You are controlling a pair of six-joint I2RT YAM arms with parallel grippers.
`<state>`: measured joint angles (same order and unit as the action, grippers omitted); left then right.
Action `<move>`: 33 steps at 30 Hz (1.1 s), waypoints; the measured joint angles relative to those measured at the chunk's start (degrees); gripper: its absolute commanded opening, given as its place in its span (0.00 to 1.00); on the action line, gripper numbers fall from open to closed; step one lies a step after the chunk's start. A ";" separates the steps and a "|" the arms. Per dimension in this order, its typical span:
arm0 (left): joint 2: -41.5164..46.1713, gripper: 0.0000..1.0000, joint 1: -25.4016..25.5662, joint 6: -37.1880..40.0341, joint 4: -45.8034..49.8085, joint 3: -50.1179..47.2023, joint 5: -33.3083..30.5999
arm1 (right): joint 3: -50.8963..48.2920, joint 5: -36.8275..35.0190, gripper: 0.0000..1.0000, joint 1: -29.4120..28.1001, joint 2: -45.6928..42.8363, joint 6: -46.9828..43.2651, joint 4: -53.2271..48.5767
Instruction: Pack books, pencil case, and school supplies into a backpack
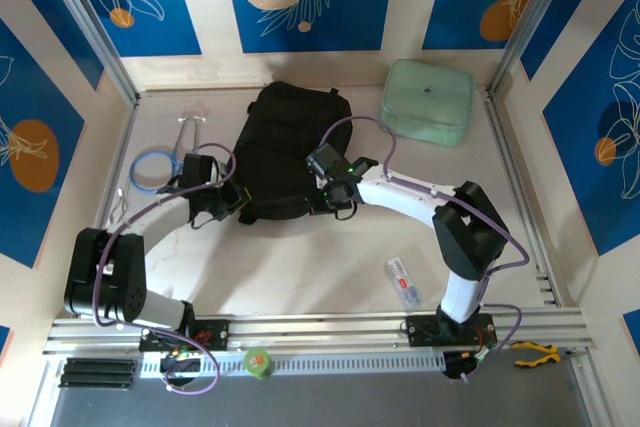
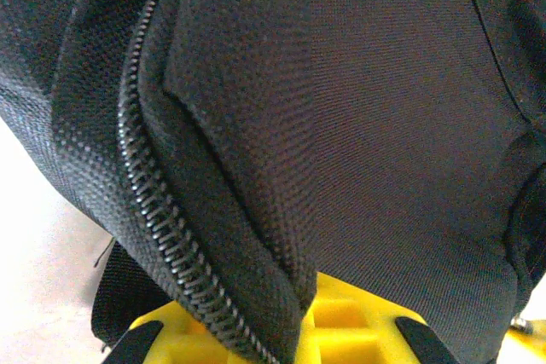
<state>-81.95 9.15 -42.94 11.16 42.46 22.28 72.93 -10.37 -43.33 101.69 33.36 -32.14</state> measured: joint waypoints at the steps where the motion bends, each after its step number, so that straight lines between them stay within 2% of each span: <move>1: 0.11 0.03 0.00 0.22 0.26 0.00 0.00 | 0.26 -0.57 0.00 0.48 0.00 0.13 -0.63; 11: 1.64 0.03 1.46 1.31 0.37 -1.86 -0.02 | 6.21 -4.11 0.00 5.05 2.05 2.16 -6.05; 26: 3.48 0.01 4.48 5.07 2.21 -3.10 0.22 | 14.60 -1.53 0.00 9.25 9.09 -1.81 -13.53; 30: 4.26 0.01 5.11 5.57 3.10 -3.10 0.24 | 14.73 -2.38 0.00 9.22 8.90 0.15 -13.70; 33: 5.79 0.04 6.56 5.53 4.33 -3.17 0.20 | 10.91 -2.36 0.00 9.20 6.16 2.45 -11.58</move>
<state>-76.16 15.70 -37.41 15.49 39.29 22.48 83.83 -12.73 -34.13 107.85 35.81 -43.72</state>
